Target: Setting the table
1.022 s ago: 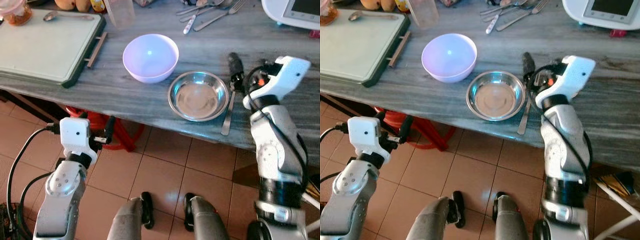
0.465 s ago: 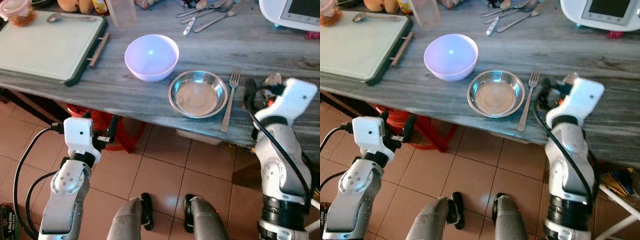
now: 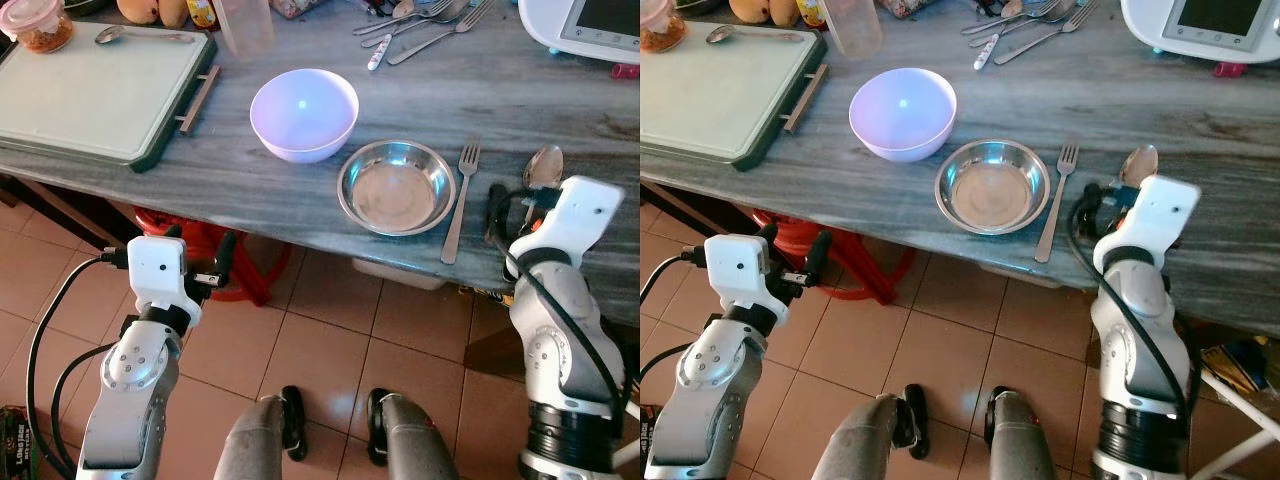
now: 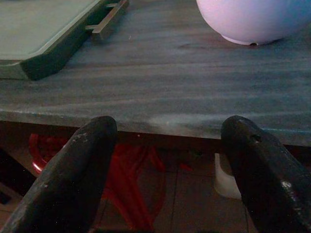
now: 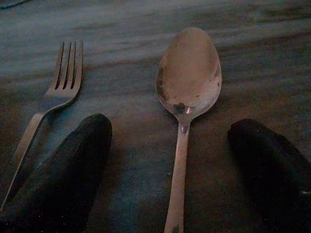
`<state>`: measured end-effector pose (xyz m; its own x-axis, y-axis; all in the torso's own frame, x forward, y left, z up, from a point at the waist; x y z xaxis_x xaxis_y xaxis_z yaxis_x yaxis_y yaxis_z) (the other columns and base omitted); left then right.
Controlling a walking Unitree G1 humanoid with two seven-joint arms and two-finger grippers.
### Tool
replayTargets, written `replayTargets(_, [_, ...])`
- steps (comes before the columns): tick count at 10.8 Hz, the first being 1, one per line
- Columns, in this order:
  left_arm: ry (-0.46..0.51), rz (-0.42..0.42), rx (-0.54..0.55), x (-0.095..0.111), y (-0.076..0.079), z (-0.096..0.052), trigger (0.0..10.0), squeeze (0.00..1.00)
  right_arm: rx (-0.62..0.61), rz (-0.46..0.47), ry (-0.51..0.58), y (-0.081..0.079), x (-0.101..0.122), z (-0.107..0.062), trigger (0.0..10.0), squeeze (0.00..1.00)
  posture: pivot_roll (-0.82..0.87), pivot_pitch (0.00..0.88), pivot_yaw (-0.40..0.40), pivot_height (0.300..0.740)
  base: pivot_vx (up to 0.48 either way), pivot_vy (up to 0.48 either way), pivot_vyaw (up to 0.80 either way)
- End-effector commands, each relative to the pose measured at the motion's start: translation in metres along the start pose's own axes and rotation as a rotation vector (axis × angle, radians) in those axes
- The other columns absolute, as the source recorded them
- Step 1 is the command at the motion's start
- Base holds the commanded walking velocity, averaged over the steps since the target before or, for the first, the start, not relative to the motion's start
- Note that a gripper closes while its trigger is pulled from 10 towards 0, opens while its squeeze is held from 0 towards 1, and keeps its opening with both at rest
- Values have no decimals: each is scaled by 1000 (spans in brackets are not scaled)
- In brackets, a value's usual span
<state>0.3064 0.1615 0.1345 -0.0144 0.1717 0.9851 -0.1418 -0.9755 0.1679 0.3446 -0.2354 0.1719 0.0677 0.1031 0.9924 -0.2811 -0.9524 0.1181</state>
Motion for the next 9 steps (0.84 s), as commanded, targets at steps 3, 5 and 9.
replayTargets(3, [-18,15,18,-3,-6,-5,10000,0,41,-20,-116,-3,-24,3,0,0,-6,258,85,740,0,0,0])
replayTargets(5, [-18,16,19,-3,-7,-6,10000,0,79,-6,-166,-8,-32,6,0,0,-5,261,83,740,0,0,0])
replayTargets(9, [-20,15,19,-3,-6,-6,10000,0,144,44,-235,-18,-41,6,0,0,-3,266,83,740,0,0,0])
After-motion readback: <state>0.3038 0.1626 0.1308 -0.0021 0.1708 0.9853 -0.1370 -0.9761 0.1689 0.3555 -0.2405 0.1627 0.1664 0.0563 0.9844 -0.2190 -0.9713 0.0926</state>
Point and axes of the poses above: a point about 5 cm out from each wrist's last joint towards the gripper, its own z axis pointing out of the wrist towards the gripper, its own x axis along the axis of the wrist's last joint, y = z × x, the point moved 6 cm from there along z, pointing out of the wrist towards the gripper, and after that the axes turned 11 degrees about -z, right-handed, at the moved point
